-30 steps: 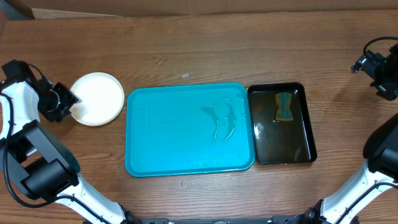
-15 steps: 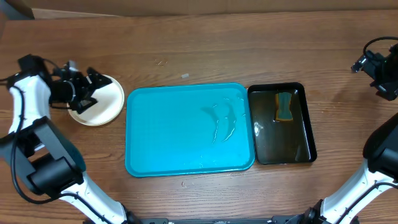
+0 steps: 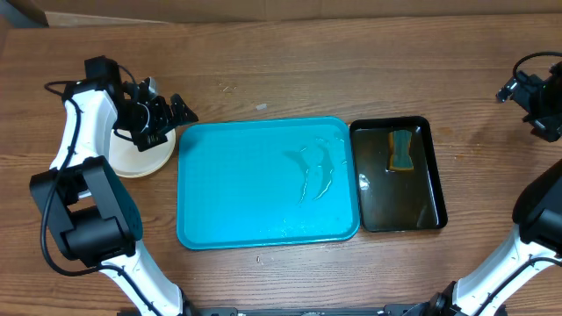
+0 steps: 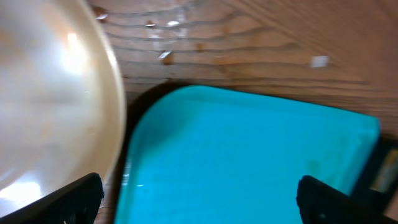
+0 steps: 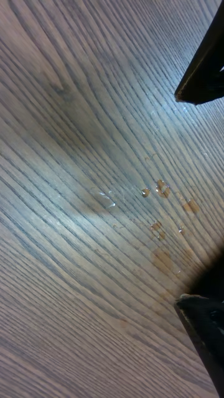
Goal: Clean dirty plates on tray and stack at the side
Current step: 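Release the plate and raise the left gripper above the stack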
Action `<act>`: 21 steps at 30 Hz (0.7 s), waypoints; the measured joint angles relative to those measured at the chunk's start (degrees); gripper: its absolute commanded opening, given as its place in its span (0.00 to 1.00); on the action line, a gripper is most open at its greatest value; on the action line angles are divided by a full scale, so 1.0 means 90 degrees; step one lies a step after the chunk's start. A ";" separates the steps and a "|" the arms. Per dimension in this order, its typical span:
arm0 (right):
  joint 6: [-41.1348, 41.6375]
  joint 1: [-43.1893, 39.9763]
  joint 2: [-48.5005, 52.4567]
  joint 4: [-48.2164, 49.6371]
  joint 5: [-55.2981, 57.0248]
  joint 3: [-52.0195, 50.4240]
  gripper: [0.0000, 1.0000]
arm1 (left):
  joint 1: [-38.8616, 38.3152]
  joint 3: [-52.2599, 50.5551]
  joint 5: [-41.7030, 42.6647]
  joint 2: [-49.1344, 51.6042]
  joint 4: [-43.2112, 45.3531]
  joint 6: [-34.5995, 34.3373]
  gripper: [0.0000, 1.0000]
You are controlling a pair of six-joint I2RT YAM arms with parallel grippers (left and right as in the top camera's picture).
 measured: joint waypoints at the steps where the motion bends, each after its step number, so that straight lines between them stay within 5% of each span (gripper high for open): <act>1: -0.0002 -0.0002 0.0000 -0.0002 0.0002 0.0000 1.00 | -0.0022 0.0000 -0.0160 0.0000 -0.0002 0.0000 1.00; 21: 0.0000 0.0459 -0.0248 0.0015 0.0007 -0.0005 1.00 | -0.0032 0.0000 -0.1093 0.0000 -0.0002 0.0000 1.00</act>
